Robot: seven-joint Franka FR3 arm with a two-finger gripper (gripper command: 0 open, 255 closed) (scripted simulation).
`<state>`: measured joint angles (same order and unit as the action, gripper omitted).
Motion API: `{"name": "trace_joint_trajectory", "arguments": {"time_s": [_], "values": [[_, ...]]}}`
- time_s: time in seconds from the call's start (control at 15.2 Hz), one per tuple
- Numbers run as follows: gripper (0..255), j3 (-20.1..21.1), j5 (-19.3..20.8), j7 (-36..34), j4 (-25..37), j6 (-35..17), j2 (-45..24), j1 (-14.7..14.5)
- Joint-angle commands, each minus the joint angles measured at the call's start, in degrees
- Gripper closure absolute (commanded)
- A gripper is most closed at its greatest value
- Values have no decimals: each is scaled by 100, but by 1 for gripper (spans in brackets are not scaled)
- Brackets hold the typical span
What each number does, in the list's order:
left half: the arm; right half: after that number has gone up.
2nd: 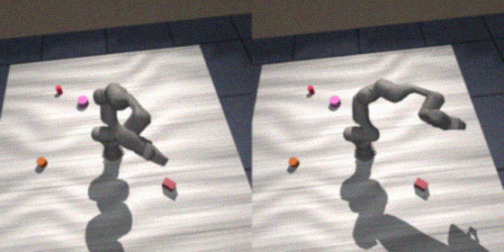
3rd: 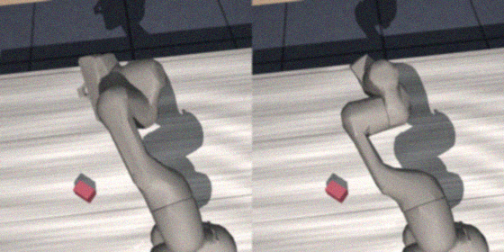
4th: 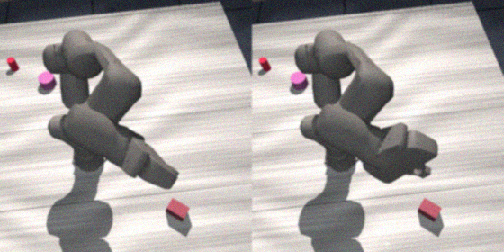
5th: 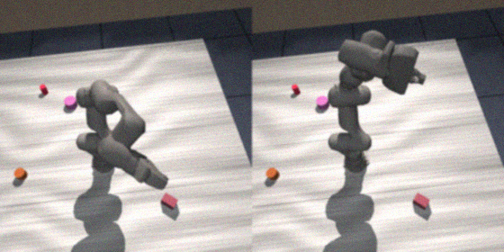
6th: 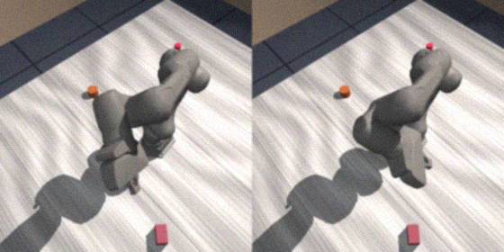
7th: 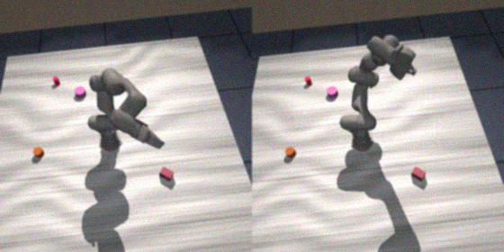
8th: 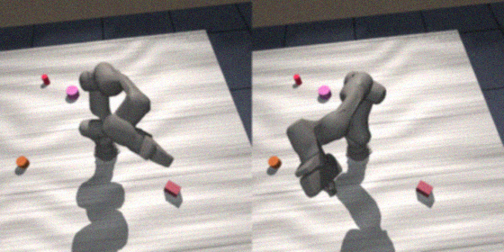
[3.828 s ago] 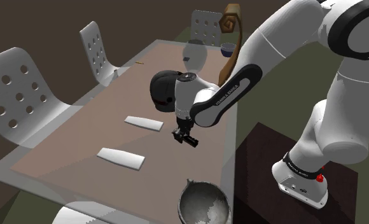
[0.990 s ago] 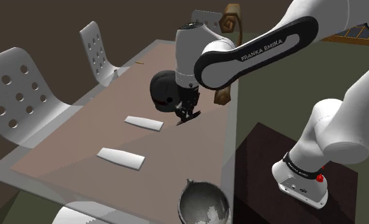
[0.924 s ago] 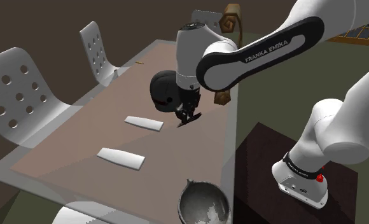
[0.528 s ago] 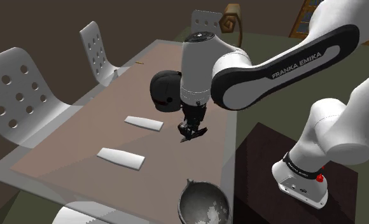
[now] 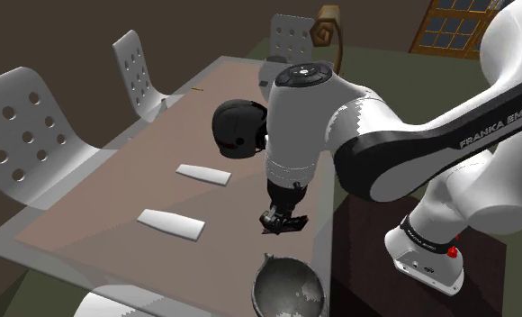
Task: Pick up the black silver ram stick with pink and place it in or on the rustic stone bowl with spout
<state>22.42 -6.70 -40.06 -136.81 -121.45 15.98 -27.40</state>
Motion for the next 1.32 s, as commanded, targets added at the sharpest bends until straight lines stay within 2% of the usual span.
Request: {"name": "trace_joint_trajectory", "arguments": {"time_s": [0.0,0.4,1.25], "values": [[255,182,-72,-273,-22,-3,34,-129],[255,815,-207,-1215,176,43,-63,-508],[255,1009,43,-1437,-352,-1060,-691,-442]]}}
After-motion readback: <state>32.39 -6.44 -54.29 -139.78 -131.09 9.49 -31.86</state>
